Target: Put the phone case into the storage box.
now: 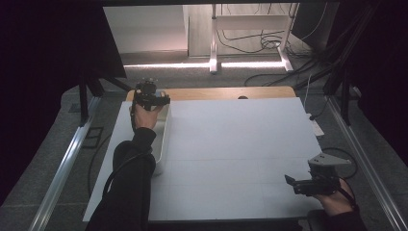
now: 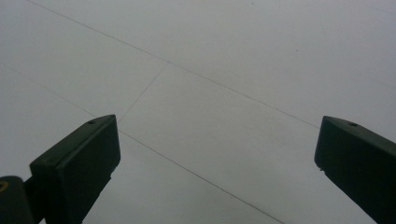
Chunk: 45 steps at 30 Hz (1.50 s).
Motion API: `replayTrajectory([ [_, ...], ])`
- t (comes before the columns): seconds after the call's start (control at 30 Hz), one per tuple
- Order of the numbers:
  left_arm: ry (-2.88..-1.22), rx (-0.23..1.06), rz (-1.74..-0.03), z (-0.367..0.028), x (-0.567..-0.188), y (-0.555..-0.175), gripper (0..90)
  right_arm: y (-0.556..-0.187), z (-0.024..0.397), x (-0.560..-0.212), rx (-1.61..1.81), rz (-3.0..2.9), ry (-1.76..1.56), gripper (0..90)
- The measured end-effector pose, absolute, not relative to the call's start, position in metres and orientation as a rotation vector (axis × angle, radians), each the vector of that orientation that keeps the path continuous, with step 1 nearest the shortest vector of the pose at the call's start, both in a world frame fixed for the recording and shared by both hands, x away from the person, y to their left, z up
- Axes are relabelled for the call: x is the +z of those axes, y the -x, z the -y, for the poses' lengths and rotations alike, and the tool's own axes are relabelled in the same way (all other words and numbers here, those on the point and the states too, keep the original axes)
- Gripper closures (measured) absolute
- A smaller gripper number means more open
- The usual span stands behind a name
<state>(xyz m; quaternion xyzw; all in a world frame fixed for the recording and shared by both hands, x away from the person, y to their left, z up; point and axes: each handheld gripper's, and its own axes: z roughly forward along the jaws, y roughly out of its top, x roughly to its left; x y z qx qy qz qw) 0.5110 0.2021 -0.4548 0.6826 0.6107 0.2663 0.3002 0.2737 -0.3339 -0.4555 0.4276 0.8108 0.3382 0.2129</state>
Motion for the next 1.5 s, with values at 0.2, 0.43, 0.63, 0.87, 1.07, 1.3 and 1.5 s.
replayTrajectory([
  [0.2, -1.817, 0.700, -1.612, -0.204, -0.454, -0.512, 8.4, -0.274, 0.334, -0.456, 0.939, -2.254, -1.187, 0.0],
  [0.43, -1.809, 0.700, -1.592, -0.205, -0.454, -0.512, 2.2, -0.274, 0.334, -0.456, 0.941, -2.253, -1.188, 0.0],
  [0.63, -1.810, 0.693, -1.589, -0.206, -0.452, -0.511, 0.3, -0.274, 0.334, -0.455, 0.942, -2.254, -1.188, 0.0],
  [0.87, -1.794, 0.676, -1.582, -0.210, -0.448, -0.508, 0.1, -0.274, 0.334, -0.455, 0.942, -2.254, -1.186, 0.0],
  [1.07, -1.775, 0.663, -1.563, -0.212, -0.442, -0.503, 0.0, -0.274, 0.334, -0.455, 0.941, -2.255, -1.186, 0.0],
  [1.3, -1.764, 0.670, -1.544, -0.213, -0.438, -0.498, 0.0, -0.274, 0.334, -0.455, 0.942, -2.254, -1.186, 0.0],
  [1.5, -1.754, 0.665, -1.520, -0.214, -0.430, -0.493, 0.0, -0.274, 0.334, -0.455, 0.945, -2.255, -1.185, 0.0],
])
